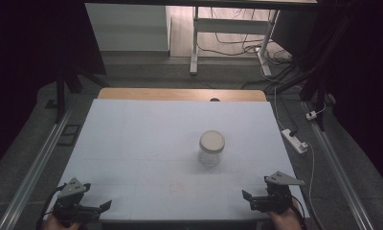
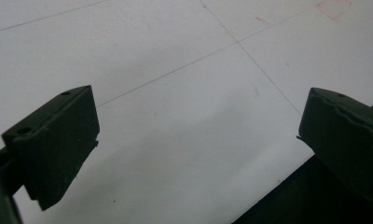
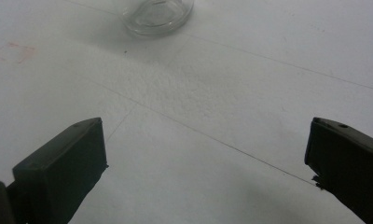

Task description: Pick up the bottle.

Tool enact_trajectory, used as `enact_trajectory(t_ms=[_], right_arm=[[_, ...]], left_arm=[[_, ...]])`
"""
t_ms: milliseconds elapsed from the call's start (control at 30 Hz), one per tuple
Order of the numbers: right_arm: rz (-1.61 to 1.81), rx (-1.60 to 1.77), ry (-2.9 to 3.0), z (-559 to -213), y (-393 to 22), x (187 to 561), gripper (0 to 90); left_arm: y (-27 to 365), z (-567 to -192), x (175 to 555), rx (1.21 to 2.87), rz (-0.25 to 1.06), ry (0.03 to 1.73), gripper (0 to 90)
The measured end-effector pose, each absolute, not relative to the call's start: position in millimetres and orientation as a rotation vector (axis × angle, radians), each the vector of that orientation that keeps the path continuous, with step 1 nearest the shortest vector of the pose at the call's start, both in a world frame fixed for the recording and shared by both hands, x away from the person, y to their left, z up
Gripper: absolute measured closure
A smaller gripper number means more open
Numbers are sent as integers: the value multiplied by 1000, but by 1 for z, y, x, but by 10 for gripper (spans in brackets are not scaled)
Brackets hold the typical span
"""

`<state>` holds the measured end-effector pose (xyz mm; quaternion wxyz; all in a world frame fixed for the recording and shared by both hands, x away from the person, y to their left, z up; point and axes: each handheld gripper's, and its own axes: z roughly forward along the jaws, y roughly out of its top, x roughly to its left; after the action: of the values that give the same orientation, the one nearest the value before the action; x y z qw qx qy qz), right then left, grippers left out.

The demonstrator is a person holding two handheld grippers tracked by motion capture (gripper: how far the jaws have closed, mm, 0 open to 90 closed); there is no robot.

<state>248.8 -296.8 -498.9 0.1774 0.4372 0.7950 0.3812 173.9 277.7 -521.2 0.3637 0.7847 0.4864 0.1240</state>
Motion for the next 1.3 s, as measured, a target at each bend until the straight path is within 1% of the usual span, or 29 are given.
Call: enact_trajectory(t_ms=[400, 933, 1300], right_arm=[[1094, 1223, 2290, -499, -297, 250, 0], [1061, 1177, 2327, -500, -292, 250, 0], [1132, 1170, 2330, -498, -293, 250, 0]], left_arm=[[280, -522, 175, 2015, 288, 1251, 0], [277, -523, 177, 2044, 282, 1252, 1], [277, -524, 178, 2047, 275, 1256, 5]])
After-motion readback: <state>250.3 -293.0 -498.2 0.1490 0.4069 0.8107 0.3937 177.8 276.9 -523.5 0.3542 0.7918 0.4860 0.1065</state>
